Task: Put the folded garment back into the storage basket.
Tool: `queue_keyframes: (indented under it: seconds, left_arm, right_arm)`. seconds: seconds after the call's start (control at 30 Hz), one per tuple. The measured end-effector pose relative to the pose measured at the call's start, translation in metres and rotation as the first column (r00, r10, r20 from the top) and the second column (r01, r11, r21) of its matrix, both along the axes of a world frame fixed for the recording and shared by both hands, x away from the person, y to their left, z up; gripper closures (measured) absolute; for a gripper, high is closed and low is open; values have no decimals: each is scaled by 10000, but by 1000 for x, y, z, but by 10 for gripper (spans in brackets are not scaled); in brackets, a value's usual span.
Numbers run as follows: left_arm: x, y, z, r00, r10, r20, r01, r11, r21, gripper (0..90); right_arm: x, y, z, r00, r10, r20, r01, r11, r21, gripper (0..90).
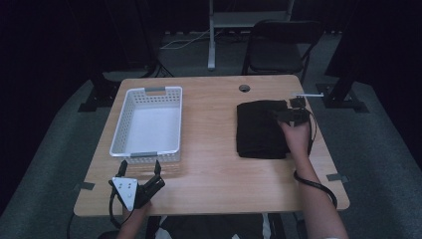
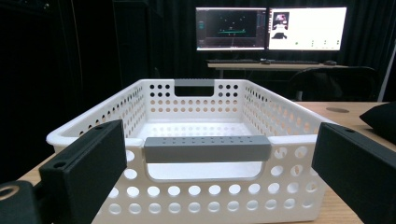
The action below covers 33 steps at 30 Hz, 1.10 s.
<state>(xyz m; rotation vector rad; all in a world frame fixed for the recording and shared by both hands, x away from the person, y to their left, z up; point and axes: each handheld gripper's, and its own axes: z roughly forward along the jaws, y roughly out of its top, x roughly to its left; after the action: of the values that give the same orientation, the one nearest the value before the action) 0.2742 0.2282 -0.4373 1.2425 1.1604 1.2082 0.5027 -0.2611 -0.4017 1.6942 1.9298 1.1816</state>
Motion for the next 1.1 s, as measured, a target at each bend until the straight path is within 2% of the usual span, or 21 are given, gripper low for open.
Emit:
queue_keyframes:
  seconds: [0.27, 0.47, 0.63, 0.67, 0.7, 0.73, 0.8, 0.9, 1.0, 1.03, 1.1]
  left_arm:
    - [0, 0, 0, 10000, -10, 2, 10, 10000, -2, 44]
    - [0, 0, 0, 10000, -10, 0, 10, 10000, -4, 44]
    - [0, 0, 0, 10000, -10, -2, 10, 10000, -1, 44]
    - [0, 0, 0, 10000, -10, -1, 10, 10000, -3, 44]
    - [0, 0, 0, 10000, -10, -1, 10, 10000, -2, 44]
    - [0, 0, 0, 10000, -11, -3, 11, 10000, 1, 44]
    - [0, 0, 0, 10000, -9, -1, 9, 10000, 3, 44]
    - [0, 0, 0, 10000, -12, 3, 12, 10000, -3, 44]
    - [0, 0, 0, 10000, -11, 2, 11, 10000, -1, 44]
    - [0, 0, 0, 10000, -14, 4, 14, 10000, -2, 44]
    - [0, 0, 0, 10000, -13, 6, 13, 10000, -3, 44]
  right_arm:
    - [8, 1, -14, 9989, -58, -468, 70, 9997, 242, 73]
    - [12, 2, -19, 9972, -117, -736, 124, 9999, 94, 73]
    - [16, 4, -24, 9937, 31, -1123, -43, 9999, -102, 74]
    - [16, 5, -24, 9940, 63, -1094, -85, 9998, -193, 79]
    - [16, 6, -24, 9941, 124, -1074, -151, 9996, -244, 126]
    - [16, 6, -24, 9936, 337, -1083, -356, 9992, -159, 142]
    - [17, 6, -25, 9930, 379, -1118, -399, 9991, -162, 141]
    - [18, 5, -26, 9911, 443, -1256, -460, 9989, -112, 126]
    - [20, 3, -28, 9863, 616, -1529, -594, 9981, 185, 85]
    - [21, 4, -29, 9848, 731, -1574, -715, 9973, 157, 45]
    - [22, 10, -29, 9801, 1015, -1707, -1080, 9937, -294, 3]
